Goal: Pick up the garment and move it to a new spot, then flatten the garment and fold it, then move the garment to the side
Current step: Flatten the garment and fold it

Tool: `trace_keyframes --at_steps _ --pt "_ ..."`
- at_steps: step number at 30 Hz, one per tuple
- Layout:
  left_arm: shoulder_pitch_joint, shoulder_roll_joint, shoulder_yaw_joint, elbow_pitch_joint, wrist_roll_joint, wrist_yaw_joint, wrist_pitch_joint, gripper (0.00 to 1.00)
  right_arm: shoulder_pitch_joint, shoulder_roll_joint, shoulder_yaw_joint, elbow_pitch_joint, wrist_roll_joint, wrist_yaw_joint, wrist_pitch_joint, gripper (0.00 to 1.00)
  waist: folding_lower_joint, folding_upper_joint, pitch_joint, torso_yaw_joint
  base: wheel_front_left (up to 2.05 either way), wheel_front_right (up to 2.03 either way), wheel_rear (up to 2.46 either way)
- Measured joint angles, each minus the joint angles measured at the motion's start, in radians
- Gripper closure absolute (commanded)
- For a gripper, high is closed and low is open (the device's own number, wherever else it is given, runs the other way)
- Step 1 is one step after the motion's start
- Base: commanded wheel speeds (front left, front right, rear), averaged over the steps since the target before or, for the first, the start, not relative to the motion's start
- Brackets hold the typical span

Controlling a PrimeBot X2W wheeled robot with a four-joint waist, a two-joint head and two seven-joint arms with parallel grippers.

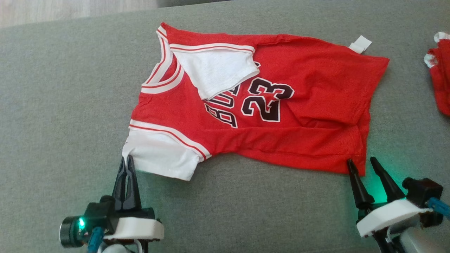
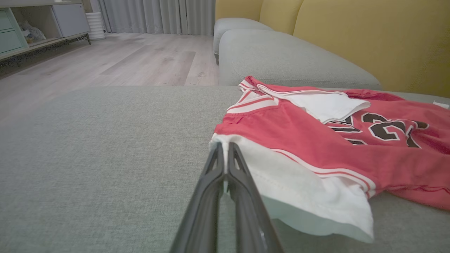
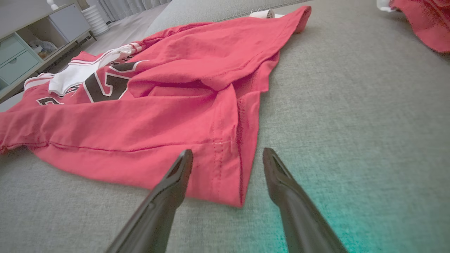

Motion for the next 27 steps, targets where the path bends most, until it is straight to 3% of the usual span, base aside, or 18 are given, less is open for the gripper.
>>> trace_keyframes --at_steps 5,9,10,13,14,15,16,21,27 --pt "0.0 0.0 -0.002 -0.002 0.007 0.002 0.0 1.0 -0.042 -0.025 0.046 0.029 0.051 0.0 0.0 0.0 0.0 0.0 0.006 0.013 0.0 0.0 0.0" --pt "0.0 -0.001 -0.003 -0.003 0.007 0.004 0.0 1.0 -0.063 -0.039 0.083 0.042 0.087 0.0 -0.002 0.2 0.0 0.0 0.009 0.023 0.0 0.0 0.0" --pt "0.0 -0.001 -0.003 -0.003 0.007 0.004 0.0 1.0 -0.065 -0.041 0.089 0.045 0.093 0.0 -0.002 0.27 0.0 0.0 0.009 0.024 0.0 0.0 0.0" --pt "0.0 -0.001 -0.003 -0.002 0.007 0.004 0.0 1.0 -0.067 -0.055 0.104 0.056 0.106 0.0 -0.002 0.62 0.0 0.0 0.004 0.029 0.0 0.0 0.0" --pt "0.0 -0.001 -0.003 -0.001 0.007 0.004 0.0 1.0 -0.067 -0.057 0.106 0.057 0.111 0.0 -0.002 0.67 0.0001 0.0 0.001 0.03 0.0 0.0 0.0" --pt "0.0 -0.001 -0.002 -0.001 0.007 0.004 0.0 1.0 -0.067 -0.06 0.107 0.057 0.116 0.0 -0.002 0.8 0.0 0.0 -0.002 0.03 0.0 0.0 0.0" --pt "0.0 -0.001 -0.002 -0.001 0.007 0.004 0.0 1.0 -0.067 -0.063 0.108 0.056 0.121 0.0 -0.002 1.0 0.0 0.0 -0.006 0.03 0.0 0.0 0.0" --pt "0.0 -0.001 0.001 -0.021 0.007 0.001 0.0 1.0 -0.05 -0.083 0.099 0.009 0.13 0.0 -0.003 1.0 -0.0001 0.0 -0.033 0.028 0.0 0.0 0.0" --pt "0.0 0.009 0.04 -0.108 -0.037 -0.039 -0.001 1.0 -0.028 -0.132 0.022 -0.179 0.123 0.0 -0.003 1.0 0.0 0.0 -0.061 0.007 0.0 0.0 0.0"
